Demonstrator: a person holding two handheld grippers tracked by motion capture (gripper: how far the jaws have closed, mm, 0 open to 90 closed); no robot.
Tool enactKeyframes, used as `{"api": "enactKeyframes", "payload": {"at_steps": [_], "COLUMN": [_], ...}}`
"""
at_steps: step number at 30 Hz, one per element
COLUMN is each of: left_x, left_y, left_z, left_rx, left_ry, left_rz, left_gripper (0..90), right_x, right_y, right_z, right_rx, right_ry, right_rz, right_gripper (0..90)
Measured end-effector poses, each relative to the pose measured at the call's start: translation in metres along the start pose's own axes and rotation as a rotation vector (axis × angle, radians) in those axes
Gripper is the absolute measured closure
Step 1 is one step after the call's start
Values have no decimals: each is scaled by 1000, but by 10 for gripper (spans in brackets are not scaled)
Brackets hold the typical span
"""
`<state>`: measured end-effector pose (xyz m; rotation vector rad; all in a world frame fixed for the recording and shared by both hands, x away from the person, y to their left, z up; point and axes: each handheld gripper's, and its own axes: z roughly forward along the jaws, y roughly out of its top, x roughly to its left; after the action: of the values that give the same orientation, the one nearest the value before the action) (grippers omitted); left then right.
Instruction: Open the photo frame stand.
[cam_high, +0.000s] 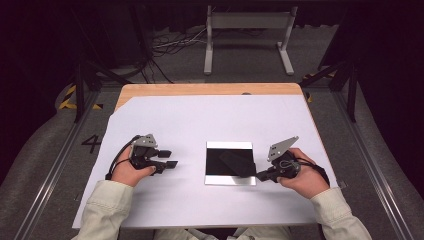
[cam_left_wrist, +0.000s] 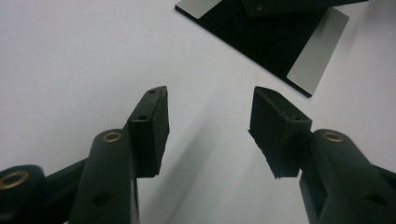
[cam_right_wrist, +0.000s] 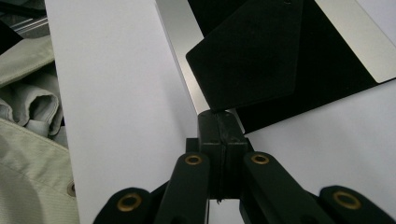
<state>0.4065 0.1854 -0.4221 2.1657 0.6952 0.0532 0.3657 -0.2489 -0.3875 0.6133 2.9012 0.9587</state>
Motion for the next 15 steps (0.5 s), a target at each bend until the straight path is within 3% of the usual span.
{"api": "enactKeyframes", "payload": {"at_steps": [15], "left_x": [-1], "left_y": [0], "left_z": [3], "left_rx": [1], "left_ry": [-4], "left_rz": [10], "left_gripper": [485], "right_x": [-1], "right_y": [0], "right_z": [-4], "right_rx": [-133], "right_ry": [-4], "right_rz": [16], "right_gripper": [900]}}
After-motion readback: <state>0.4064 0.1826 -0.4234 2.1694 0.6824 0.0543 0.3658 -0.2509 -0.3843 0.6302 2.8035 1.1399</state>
